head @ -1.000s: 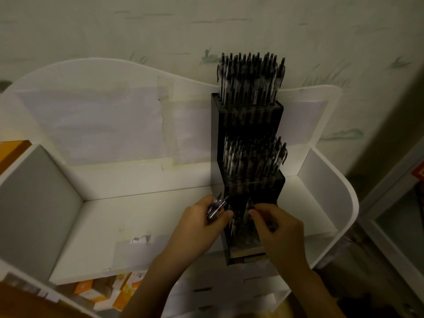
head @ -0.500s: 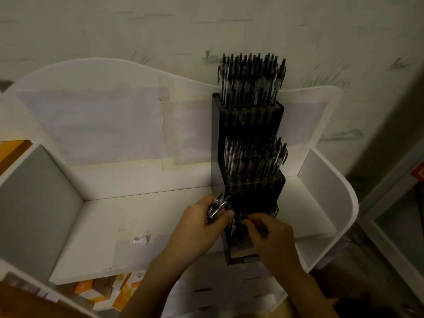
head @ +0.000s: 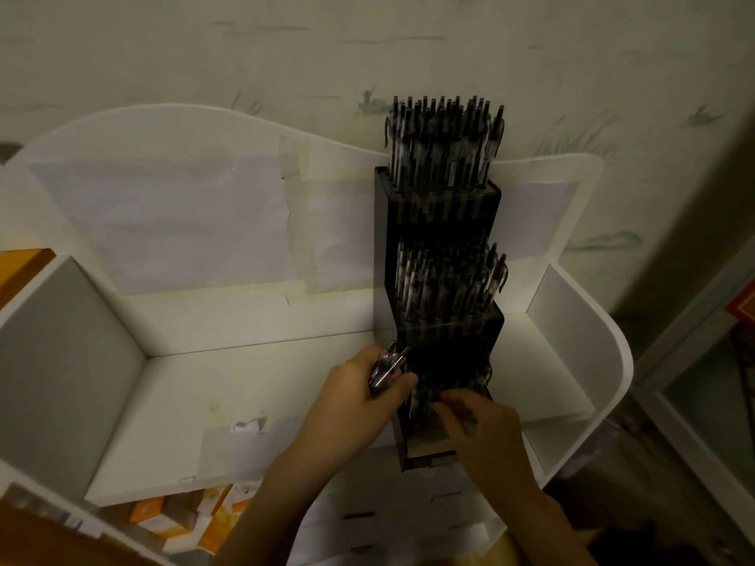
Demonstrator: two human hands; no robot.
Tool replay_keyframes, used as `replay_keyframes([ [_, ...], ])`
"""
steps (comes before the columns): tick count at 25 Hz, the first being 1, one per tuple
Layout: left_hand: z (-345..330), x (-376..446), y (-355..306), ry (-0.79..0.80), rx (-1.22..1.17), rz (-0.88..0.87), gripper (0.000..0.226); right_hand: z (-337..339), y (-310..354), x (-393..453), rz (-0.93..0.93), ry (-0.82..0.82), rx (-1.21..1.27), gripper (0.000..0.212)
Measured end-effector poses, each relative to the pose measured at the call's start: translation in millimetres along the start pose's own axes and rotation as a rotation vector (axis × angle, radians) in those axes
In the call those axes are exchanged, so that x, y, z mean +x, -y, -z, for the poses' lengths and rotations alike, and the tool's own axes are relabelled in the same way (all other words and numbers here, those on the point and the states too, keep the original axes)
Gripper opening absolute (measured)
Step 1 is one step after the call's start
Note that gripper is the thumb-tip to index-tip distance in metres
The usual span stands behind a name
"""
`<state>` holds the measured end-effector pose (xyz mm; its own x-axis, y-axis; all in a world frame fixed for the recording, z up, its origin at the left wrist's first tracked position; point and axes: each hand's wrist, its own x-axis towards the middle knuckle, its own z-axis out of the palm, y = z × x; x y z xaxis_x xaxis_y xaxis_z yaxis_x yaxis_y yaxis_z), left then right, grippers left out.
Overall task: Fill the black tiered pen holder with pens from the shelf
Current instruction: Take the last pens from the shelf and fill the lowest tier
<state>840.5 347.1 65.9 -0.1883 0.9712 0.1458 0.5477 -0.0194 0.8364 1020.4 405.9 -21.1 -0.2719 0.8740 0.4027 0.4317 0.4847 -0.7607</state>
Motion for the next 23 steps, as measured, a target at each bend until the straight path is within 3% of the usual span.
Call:
replay_keyframes([
  [7,-5.3,0.8,2.8,0.075,-0.021,-0.015,0.017,16.6,34.7,5.4,-0.035,-0.137,0.129,0.02],
  [12,-15.1,1.3,0.7,0.139,-0.043,-0.059,0.017,22.8,65.6,23.9,-0.103,0.084,0.371,0.022],
  [17,-16.5,4.0,0.3,0.134,-0.026,-0.073,0.012,31.7,67.8,29.9,-0.152,0.15,0.466,0.018],
  [23,-13.4,7.4,-0.4,0.113,-0.026,-0.039,0.013,62.9,77.6,46.2,-0.135,-0.025,0.572,0.015],
])
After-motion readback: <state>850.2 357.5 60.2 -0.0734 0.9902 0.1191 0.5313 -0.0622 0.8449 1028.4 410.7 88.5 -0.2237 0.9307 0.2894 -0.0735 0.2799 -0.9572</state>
